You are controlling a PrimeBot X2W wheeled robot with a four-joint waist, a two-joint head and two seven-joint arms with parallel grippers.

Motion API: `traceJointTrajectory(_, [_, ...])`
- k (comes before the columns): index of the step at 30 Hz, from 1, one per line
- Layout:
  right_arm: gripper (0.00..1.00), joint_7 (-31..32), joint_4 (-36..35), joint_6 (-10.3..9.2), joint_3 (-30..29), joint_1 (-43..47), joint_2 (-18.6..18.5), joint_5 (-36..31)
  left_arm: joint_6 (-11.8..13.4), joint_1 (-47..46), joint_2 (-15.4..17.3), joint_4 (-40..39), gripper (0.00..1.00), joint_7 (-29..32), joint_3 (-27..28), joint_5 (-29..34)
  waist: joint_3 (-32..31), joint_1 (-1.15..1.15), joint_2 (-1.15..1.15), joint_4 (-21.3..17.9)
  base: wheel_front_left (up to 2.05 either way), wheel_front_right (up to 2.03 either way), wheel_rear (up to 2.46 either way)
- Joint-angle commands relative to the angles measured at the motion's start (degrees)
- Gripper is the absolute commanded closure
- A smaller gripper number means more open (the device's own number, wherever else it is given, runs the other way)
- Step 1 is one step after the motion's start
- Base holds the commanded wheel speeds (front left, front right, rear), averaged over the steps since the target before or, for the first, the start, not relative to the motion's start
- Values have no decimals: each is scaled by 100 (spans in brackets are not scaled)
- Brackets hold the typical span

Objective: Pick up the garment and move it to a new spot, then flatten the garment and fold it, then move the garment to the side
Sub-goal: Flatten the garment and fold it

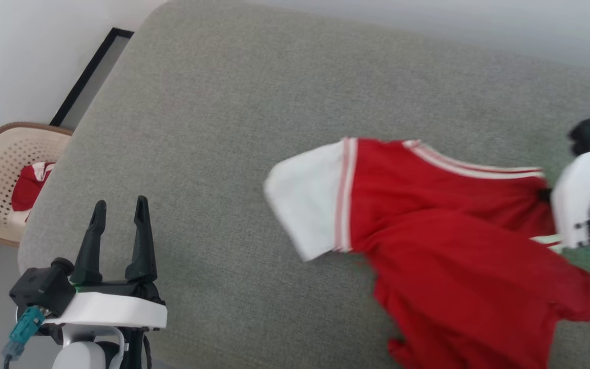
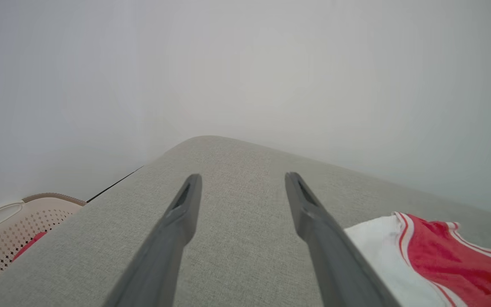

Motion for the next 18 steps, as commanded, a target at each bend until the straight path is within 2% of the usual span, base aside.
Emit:
traceJointTrajectory(1, [100,-241,224,-13,-156,-182,-191,-103,-20,21,54,-1,0,-28,-10,-13,-71,0,0,-63,0,0,0])
traceJointTrajectory(5, [100,-610,660,-12,-397,-375,-358,-303,-20,46,114,3,0,-28,-47,-41,-134,0,0,-121,0,0,0])
traceJointTrajectory(9, [100,-694,844,-9,-436,-582,-246,-412,-20,96,172,27,0,-28,-59,-55,-214,0,0,-189,0,0,0])
traceJointTrajectory(16, [100,-514,116,-8,-187,-322,-5,-158,-21,154,237,43,0,-28,-51,-57,-348,0,0,-256,0,0,0])
traceJointTrajectory(18, [100,-408,-329,-8,-96,-146,89,-22,-21,188,253,33,0,-28,-34,-60,-383,0,0,-273,0,0,0])
